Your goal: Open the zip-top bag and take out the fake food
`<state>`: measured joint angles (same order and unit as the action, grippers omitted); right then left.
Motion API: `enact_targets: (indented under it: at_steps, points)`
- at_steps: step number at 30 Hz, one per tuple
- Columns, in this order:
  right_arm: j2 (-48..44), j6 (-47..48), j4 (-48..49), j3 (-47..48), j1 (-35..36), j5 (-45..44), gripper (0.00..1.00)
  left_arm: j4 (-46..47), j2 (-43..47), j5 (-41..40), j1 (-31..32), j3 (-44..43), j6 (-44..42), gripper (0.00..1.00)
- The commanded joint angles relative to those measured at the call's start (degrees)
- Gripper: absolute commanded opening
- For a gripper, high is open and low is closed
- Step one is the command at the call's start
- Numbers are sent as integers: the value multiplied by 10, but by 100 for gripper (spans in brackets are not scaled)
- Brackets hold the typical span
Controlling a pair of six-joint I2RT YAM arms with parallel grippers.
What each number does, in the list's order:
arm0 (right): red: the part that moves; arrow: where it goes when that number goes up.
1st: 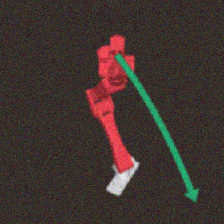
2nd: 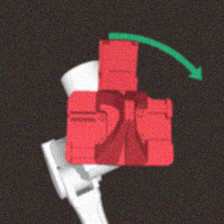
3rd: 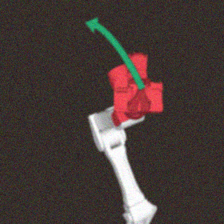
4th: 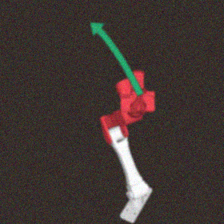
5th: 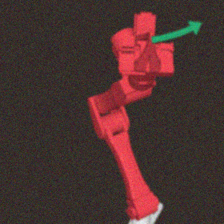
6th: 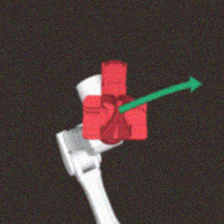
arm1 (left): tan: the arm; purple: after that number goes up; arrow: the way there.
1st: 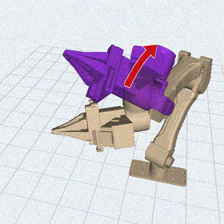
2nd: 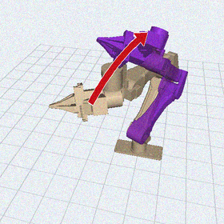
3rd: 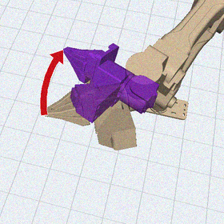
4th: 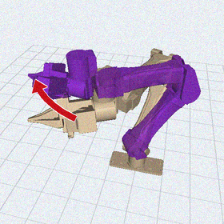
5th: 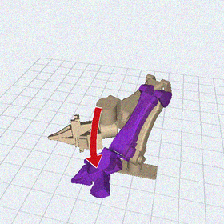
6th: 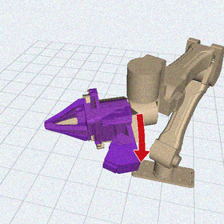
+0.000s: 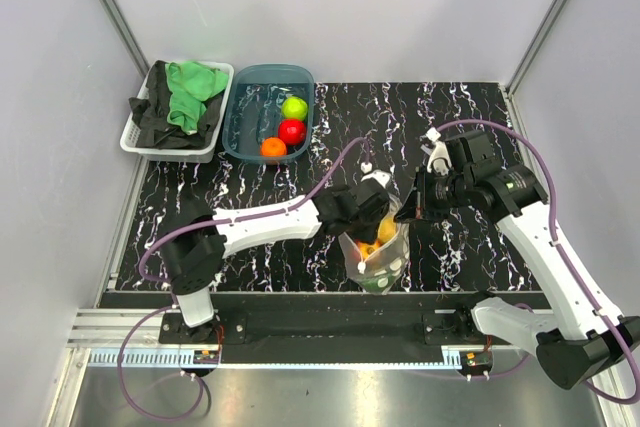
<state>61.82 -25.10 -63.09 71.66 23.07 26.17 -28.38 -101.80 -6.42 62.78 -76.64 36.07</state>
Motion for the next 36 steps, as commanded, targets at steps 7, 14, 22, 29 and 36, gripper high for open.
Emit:
enact_targets:
  at_steps: [7,14,22,29,36]
  points:
    - [-20,12,0,-11,-3,2,0,43,13,26,10,44,-6,65]
    - [-28,12,0,-20,-3,3,0,20,5,19,21,42,-2,89]
    - [-31,14,0,-24,-3,-4,0,7,-17,-8,29,60,-1,84]
    - [-33,17,-1,-24,-3,-2,0,4,-31,-31,30,59,-6,74]
    - [-37,20,-4,-25,-4,-2,0,4,18,-48,45,44,-28,29]
